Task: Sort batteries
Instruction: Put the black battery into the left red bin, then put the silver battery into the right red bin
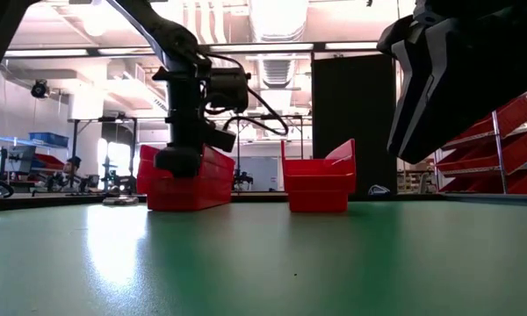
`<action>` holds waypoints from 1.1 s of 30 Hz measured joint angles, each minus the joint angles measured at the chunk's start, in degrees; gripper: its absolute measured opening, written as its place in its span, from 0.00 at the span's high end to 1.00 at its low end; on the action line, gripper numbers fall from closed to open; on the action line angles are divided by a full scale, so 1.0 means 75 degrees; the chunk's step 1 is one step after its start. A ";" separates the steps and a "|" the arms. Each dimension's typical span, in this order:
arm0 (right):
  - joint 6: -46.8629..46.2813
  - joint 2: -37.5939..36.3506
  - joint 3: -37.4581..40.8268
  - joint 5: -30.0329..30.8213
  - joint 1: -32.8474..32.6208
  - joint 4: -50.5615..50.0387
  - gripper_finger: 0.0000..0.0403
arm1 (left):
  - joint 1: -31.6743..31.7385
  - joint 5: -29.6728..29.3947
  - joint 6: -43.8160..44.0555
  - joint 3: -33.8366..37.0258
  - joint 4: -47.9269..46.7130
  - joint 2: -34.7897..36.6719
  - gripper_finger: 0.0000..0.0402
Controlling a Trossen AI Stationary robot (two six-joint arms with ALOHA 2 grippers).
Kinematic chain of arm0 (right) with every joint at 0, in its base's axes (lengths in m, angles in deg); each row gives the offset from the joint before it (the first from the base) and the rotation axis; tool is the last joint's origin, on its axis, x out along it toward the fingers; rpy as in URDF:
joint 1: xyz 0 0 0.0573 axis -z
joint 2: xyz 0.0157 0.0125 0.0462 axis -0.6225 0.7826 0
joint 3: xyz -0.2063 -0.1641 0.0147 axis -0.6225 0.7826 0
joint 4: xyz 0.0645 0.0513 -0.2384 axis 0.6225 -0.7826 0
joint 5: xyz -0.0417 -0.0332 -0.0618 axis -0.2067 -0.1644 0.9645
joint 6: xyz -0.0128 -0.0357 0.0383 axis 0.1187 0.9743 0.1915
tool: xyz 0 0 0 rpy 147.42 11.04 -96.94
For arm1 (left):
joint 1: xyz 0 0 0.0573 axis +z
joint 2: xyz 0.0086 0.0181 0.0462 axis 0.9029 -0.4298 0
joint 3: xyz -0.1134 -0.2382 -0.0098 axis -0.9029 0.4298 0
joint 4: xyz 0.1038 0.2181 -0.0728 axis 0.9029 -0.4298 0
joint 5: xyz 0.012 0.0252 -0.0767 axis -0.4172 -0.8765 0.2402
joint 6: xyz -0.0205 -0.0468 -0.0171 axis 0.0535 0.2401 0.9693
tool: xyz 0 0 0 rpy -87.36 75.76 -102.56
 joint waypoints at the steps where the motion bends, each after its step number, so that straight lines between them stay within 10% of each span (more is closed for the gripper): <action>1: 0.0014 0.0000 0.0000 0.0003 0.0000 0.0000 0.79 | 0.0000 0.0004 0.0029 0.0005 -0.0013 0.0003 0.92; 16: 0.0040 0.0000 0.0003 0.0003 0.0000 0.0000 0.79 | -0.0115 0.0827 0.0548 0.0025 0.0048 0.0006 0.66; 33: 0.0040 0.0003 0.0003 0.0003 0.0000 0.0000 0.83 | -0.0321 0.1468 0.1006 0.0025 0.0371 0.0015 0.65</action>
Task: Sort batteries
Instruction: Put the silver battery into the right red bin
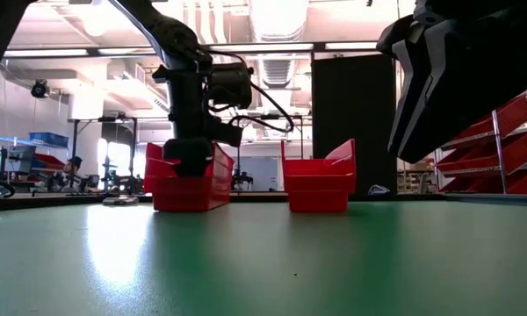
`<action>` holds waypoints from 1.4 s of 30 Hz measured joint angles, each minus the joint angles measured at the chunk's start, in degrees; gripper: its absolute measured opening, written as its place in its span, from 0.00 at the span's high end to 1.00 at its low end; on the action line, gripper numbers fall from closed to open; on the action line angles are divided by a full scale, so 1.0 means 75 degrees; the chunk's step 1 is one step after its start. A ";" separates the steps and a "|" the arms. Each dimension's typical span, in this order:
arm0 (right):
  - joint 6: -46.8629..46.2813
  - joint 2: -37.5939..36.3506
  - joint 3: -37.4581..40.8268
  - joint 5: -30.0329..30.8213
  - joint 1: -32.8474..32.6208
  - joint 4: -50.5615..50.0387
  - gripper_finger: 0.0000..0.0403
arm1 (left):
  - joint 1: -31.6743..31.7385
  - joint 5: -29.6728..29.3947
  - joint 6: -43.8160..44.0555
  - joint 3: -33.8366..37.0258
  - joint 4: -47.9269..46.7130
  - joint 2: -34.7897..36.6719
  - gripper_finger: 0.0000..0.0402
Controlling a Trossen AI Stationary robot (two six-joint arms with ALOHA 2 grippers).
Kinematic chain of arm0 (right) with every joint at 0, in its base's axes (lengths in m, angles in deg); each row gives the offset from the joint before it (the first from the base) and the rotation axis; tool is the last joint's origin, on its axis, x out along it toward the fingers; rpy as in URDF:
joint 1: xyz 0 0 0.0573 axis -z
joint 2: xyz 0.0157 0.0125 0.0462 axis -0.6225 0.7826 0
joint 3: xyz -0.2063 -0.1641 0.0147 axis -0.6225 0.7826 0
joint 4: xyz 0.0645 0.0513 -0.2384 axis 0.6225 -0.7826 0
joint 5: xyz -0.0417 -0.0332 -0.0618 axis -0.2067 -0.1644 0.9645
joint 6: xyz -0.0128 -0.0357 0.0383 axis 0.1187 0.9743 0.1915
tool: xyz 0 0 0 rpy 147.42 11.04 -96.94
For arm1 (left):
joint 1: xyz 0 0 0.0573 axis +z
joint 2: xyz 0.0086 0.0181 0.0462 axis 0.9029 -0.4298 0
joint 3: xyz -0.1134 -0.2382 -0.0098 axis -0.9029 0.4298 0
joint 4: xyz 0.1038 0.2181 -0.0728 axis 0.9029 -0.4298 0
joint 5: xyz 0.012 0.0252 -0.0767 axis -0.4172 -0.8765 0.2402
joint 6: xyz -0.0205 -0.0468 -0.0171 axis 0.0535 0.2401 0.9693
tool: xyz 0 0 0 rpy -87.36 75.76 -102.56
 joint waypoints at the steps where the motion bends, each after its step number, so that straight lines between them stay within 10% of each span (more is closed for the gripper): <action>1: 0.0001 0.0000 0.0000 0.0000 0.0000 -0.0001 0.83 | -0.0001 0.0008 0.0001 0.0000 -0.0008 0.0000 0.65; 22: 0.0003 0.0000 0.0055 0.0003 0.0000 -0.0022 0.77 | -0.0203 0.0507 0.0332 -0.0015 -0.0428 0.2434 0.53; 31: -0.0048 0.0000 0.0090 0.0180 -0.0002 -0.0041 0.81 | -0.0141 -0.1905 0.1432 0.0366 -0.1387 0.4993 0.54; 42: -0.0272 0.0000 0.0102 0.0223 0.0000 0.0006 0.78 | 0.1672 -0.2434 0.4726 0.2079 -0.1756 0.5645 0.59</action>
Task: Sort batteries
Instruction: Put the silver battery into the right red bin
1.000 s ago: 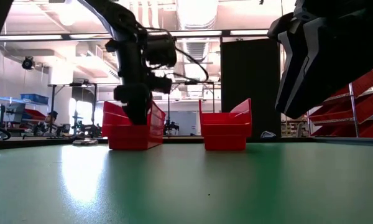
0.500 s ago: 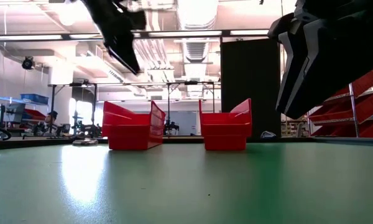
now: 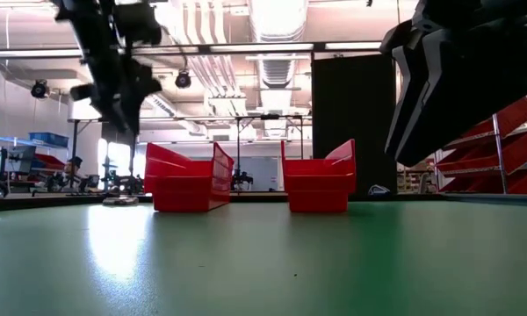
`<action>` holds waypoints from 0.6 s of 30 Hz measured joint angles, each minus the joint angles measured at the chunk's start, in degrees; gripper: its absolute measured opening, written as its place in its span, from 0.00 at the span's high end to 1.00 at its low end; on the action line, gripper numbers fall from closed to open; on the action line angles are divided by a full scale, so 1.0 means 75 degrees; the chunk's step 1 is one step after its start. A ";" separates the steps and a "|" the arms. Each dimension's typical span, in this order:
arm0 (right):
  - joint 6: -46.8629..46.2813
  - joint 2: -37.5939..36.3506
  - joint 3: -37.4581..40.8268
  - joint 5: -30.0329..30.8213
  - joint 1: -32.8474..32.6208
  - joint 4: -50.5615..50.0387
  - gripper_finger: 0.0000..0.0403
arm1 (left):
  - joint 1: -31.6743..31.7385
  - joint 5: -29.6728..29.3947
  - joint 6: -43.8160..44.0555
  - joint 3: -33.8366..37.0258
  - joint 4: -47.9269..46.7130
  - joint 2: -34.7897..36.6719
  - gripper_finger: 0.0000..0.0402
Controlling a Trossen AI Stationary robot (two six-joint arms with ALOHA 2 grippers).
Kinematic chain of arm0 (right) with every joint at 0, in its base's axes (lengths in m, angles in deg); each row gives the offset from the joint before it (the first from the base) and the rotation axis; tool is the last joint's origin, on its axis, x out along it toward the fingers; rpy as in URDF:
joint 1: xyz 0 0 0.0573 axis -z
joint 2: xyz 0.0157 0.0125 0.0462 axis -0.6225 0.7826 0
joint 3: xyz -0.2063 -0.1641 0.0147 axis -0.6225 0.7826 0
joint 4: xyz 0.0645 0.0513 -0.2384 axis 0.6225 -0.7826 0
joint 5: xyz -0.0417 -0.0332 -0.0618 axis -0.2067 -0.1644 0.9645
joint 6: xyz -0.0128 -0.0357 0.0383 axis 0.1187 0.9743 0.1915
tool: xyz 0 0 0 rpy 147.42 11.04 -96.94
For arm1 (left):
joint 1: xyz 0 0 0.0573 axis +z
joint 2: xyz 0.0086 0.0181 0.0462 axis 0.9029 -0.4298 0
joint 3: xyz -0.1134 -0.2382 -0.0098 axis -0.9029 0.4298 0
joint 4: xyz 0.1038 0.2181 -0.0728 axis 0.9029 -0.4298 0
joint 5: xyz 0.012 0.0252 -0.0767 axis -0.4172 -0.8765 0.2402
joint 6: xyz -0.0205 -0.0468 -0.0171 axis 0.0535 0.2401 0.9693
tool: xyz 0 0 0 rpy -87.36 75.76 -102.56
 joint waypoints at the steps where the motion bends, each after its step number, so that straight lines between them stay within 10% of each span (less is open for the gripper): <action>1: -0.0025 0.0000 0.0000 -0.0002 0.0000 -0.0003 0.77 | 0.0241 0.0017 0.0115 0.0069 0.0005 -0.0082 0.59; 18: -0.0824 0.0000 0.0173 0.0402 -0.0083 0.0105 0.64 | 0.3595 0.0765 -0.1386 0.0156 0.1904 -0.2178 0.38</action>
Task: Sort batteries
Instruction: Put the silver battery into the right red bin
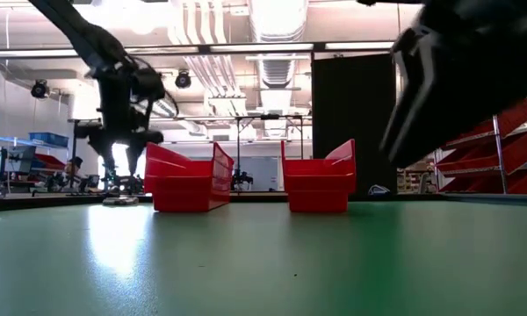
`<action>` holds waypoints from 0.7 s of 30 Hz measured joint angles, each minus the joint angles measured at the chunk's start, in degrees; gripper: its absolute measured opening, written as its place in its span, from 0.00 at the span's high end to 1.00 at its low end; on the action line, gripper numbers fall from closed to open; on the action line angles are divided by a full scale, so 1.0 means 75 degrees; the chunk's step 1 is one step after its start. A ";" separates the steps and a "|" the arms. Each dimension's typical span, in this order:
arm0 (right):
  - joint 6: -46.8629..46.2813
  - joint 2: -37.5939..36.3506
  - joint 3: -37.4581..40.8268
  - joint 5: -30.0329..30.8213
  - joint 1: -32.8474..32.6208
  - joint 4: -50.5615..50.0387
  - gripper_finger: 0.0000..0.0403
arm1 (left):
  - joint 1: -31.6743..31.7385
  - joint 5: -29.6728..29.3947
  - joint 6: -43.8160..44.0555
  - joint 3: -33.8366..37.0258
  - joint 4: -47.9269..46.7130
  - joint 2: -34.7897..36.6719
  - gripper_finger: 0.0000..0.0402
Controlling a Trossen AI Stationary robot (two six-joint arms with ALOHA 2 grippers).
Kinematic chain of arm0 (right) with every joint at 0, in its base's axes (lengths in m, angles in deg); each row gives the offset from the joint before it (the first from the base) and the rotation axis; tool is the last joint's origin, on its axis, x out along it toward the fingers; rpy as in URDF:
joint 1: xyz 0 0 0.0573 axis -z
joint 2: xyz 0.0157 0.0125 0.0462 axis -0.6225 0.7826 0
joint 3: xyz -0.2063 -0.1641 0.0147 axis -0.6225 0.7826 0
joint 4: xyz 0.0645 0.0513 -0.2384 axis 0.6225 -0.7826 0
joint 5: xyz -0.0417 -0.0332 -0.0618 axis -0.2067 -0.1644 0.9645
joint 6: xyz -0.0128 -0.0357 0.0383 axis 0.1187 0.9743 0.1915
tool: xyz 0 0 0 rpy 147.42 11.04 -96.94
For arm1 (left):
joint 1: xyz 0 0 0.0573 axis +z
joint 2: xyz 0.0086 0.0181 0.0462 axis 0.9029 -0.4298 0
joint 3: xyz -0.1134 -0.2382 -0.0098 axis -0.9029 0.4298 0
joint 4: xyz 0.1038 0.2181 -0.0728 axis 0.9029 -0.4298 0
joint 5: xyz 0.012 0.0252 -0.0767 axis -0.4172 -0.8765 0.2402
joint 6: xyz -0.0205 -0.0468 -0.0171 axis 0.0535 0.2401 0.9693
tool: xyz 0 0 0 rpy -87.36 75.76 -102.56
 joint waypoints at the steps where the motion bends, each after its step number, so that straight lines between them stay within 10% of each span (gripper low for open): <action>1: -0.0085 0.0000 0.0069 -0.0005 -0.0032 0.0009 0.63 | 0.0082 0.0053 -0.0010 0.0000 0.0070 -0.0163 0.37; 21: 0.0340 0.0000 0.0383 0.0194 0.0386 -0.0069 0.43 | 0.0433 0.0636 -0.0606 -0.2313 -0.0965 -0.2807 0.27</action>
